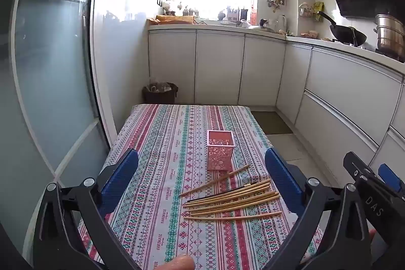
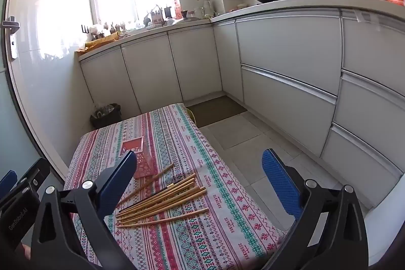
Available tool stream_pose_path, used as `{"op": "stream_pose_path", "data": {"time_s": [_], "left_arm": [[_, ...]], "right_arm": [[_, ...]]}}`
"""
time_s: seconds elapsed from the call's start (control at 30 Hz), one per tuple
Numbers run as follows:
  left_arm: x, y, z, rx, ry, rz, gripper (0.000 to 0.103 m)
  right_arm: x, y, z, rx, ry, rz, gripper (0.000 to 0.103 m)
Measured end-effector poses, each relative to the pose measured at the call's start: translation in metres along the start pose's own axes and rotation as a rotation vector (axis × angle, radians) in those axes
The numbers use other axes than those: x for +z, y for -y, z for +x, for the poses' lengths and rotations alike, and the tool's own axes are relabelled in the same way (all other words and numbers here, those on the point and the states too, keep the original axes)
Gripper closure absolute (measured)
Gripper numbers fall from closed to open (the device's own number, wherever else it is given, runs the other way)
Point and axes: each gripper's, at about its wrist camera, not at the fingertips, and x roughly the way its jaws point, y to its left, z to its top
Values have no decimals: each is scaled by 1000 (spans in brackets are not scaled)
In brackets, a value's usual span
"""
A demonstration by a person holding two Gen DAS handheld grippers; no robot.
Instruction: Organize utensils
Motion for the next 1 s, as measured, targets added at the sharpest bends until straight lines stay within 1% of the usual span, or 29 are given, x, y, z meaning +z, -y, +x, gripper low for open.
{"op": "stream_pose_path", "data": {"time_s": [0.1,0.13,0.23,0.4,0.43,0.63,1.0], "left_arm": [[0,3,0,3,3,9,7],[1,0,0,-4,0,-12,7],[-1,1,-1,-3,2,-12,7],[-3,0,-1,-3,7,-11,7],[-3,0,-2,-4,8,-11,7],[0,-1,-4,-11,14,-18,7],[4,-4,-10,-13,26,-25,7]], "right_arm": [[2,0,-1,-1,-9,-1,7],[-1,-5,1,2,-9,-6,7],[-2,-6,1,2,-12,-5,7],[-2,3,4,9,-16,1,7],[-2,-3,-2,7,-12,-15,7],[0,-4,-7,3,9,-25,7],[4,-5,-12,-5,16,-29,7]]}}
